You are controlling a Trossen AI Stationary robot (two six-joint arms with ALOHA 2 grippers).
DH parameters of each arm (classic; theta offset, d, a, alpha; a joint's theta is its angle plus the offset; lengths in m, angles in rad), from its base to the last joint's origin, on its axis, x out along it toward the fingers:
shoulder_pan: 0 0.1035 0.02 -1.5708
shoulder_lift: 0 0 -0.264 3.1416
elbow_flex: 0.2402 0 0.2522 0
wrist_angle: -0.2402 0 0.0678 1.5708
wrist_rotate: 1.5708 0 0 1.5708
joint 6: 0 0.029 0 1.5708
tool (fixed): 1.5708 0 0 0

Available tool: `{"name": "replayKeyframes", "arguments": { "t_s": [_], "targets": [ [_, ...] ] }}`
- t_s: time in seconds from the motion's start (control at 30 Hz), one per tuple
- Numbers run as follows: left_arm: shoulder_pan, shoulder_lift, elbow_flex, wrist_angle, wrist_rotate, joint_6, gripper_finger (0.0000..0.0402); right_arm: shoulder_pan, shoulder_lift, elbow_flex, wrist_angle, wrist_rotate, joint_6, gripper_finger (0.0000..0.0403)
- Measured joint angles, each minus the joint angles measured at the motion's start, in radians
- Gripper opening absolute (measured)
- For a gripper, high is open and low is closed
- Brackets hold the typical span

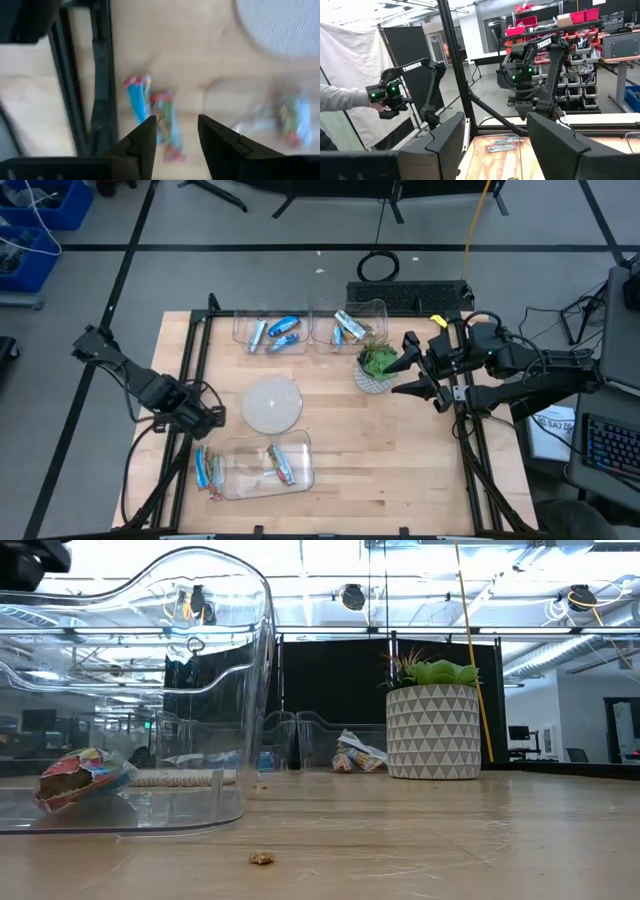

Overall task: Pick and place Granola Bars by type
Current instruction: Put the red granola bar into the bottom transparent bin

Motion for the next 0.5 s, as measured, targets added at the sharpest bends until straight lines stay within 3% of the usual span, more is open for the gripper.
{"name": "replayKeyframes", "arguments": {
  "t_s": [0.17, 0.5],
  "targets": [
    [0.028, 0.066, -0.036, -0.007, -0.058, -0.028, 0.0137, 0.0, 0.0, 0.0, 0.003, -0.002, -0.033, 0.0208],
    [0.063, 0.137, -0.3, 0.35, 0.153, -0.072, 0.0122, 0.0, 0.0, 0.0, 0.004, -0.05, -0.072, 0.0208]
  ]
}}
